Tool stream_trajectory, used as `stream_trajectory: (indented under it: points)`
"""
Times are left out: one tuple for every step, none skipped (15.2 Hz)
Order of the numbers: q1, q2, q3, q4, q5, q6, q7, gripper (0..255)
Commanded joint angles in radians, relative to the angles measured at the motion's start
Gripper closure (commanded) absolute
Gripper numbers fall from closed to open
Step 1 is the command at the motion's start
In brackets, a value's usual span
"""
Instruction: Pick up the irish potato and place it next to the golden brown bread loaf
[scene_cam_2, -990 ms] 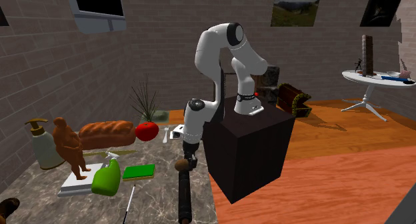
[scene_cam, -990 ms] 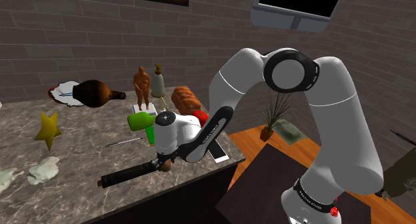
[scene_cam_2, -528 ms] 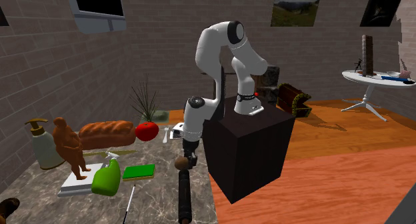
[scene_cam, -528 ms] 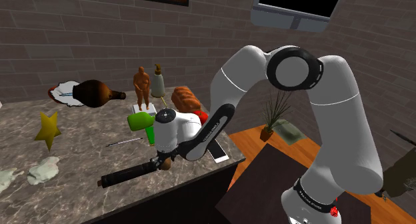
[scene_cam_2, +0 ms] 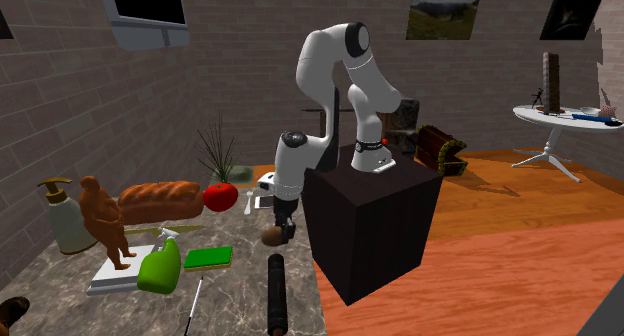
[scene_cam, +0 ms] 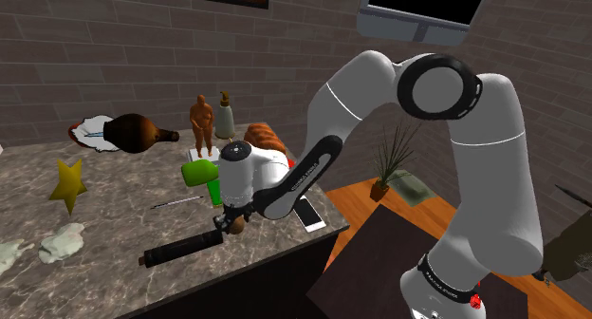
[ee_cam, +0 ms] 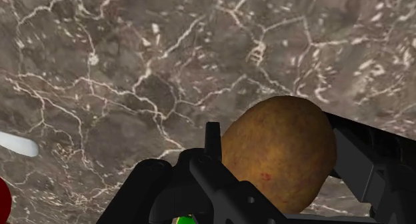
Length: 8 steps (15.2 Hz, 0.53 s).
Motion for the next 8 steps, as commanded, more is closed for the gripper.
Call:
stream_trajectory:
  points:
    - [-0.008,-0.022,0.013,-0.005,0.015,-0.017,-0.013,255]
    - [-0.013,-0.033,0.019,-0.008,0.022,-0.025,-0.019,255]
    - [-0.017,-0.045,0.025,-0.011,0.03,-0.032,-0.026,255]
    - [-0.022,-0.056,0.03,-0.014,0.038,-0.04,-0.032,255]
    - [-0.026,-0.067,0.036,-0.017,0.045,-0.048,-0.039,255]
    - [-0.03,-0.079,0.042,-0.019,0.053,-0.056,-0.045,255]
    - [-0.034,-0.09,0.048,-0.022,0.061,-0.065,-0.052,255]
    - [-0.038,-0.101,0.054,-0.024,0.069,-0.073,-0.058,255]
